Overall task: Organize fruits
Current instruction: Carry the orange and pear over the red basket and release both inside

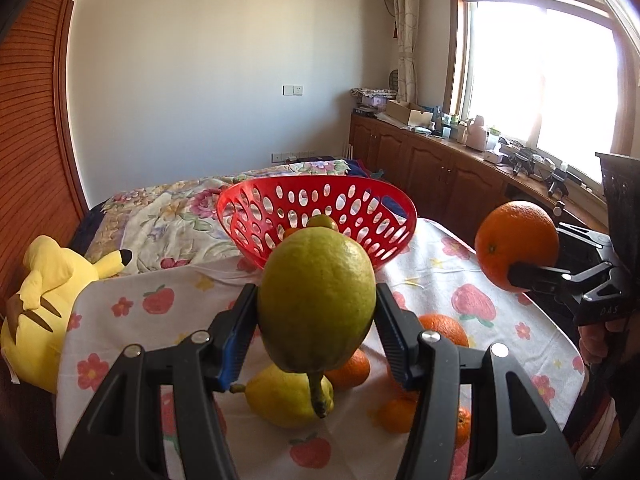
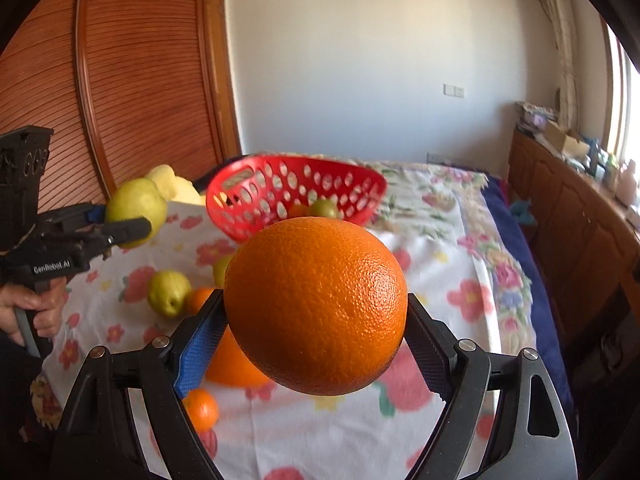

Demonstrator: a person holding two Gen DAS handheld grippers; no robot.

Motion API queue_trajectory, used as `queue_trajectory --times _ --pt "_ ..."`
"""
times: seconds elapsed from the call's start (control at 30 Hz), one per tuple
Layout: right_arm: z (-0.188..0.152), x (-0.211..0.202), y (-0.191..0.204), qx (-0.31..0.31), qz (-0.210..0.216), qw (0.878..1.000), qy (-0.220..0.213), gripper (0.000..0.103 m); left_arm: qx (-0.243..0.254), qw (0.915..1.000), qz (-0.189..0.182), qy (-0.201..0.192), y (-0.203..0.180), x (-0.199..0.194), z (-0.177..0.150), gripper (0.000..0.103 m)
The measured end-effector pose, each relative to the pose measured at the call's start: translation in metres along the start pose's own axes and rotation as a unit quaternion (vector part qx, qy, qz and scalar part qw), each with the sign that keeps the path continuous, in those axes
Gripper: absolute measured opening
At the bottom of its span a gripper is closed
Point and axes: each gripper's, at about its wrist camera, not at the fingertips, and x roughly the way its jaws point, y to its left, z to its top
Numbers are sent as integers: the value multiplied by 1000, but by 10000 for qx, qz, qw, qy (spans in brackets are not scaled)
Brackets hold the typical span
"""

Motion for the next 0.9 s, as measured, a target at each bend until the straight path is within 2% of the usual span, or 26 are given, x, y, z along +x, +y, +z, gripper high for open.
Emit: queue_trajectory --times 0.33,0.47,0.9 --pt "53 56 -2 -129 238 9996 115 87 71 10000 58 21 13 27 27 56" --pt "71 87 -2 -155 389 9987 293 87 52 9999 101 37 22 40 35 56" --pt "78 171 17 -574 397 9907 1166 87 60 9998 142 120 41 74 54 56"
